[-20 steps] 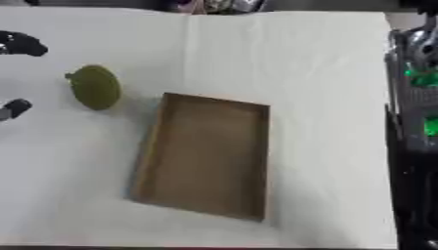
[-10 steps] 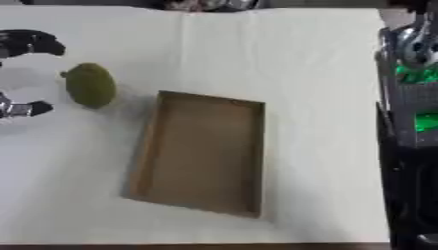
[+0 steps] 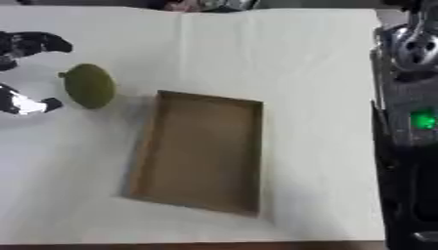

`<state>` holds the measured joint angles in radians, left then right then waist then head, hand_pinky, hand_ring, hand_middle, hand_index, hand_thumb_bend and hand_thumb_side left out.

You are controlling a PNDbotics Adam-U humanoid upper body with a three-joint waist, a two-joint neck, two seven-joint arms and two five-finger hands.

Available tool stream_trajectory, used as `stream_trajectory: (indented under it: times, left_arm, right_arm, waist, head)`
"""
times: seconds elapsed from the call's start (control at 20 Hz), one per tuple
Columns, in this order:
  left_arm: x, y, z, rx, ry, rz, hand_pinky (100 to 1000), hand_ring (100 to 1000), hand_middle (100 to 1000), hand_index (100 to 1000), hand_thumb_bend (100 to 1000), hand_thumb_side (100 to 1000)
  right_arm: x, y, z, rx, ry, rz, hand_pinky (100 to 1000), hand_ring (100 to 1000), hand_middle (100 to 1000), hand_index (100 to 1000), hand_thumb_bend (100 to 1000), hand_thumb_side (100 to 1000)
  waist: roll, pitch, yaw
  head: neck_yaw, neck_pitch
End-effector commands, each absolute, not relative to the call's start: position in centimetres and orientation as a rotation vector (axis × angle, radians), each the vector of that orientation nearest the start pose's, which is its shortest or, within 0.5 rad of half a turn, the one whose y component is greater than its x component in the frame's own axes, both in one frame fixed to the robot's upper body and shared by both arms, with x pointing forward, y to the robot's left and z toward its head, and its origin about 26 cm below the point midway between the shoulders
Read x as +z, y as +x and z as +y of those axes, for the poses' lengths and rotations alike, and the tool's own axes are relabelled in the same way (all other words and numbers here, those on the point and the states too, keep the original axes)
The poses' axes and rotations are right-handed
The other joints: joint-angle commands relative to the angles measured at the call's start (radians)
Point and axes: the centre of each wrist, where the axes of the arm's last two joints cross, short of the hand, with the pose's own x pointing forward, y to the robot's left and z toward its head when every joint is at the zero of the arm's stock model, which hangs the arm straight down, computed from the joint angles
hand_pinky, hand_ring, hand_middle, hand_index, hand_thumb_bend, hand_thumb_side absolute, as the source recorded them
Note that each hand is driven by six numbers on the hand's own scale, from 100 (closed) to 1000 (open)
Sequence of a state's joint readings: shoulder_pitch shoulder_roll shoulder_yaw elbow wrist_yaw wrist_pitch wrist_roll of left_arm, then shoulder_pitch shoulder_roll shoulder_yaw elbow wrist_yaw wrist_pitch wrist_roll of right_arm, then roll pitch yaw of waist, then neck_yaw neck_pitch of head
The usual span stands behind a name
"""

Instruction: Pick up objects on the table and place them in the box.

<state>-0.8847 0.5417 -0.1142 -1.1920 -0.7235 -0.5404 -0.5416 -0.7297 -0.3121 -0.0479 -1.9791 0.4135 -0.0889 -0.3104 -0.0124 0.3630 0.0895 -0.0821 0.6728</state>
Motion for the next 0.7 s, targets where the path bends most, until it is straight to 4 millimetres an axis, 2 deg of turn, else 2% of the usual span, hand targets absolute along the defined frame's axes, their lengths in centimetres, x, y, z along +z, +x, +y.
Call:
stream_trajectory:
  times: [0.05,0.4,0.7]
  left_arm:
    - [26.4,45.1,29.8,-1.813,0.782,-1.695,985,1000,906,981,346,428]
    - [26.0,46.2,29.1,-1.800,0.693,-1.642,978,1000,897,979,281,449]
    - [25.7,46.7,28.4,-1.806,0.639,-1.623,968,1000,887,973,243,423]
  right_arm:
    - [33.2,30.8,-22.4,-0.134,0.797,3.206,783,523,680,748,100,559]
    - [33.2,30.8,-22.3,-0.122,0.776,3.214,784,522,680,748,100,559]
    - [33.1,30.8,-22.2,-0.106,0.763,3.220,785,522,680,748,100,561]
  waist:
    - [0.004,-0.027,0.001]
    - [-0.002,-0.024,-0.008]
    - [-0.004,-0.020,-0.013]
  head:
    - [-0.004,-0.001]
    - [0.005,-0.005]
    - [0.009,-0.010]
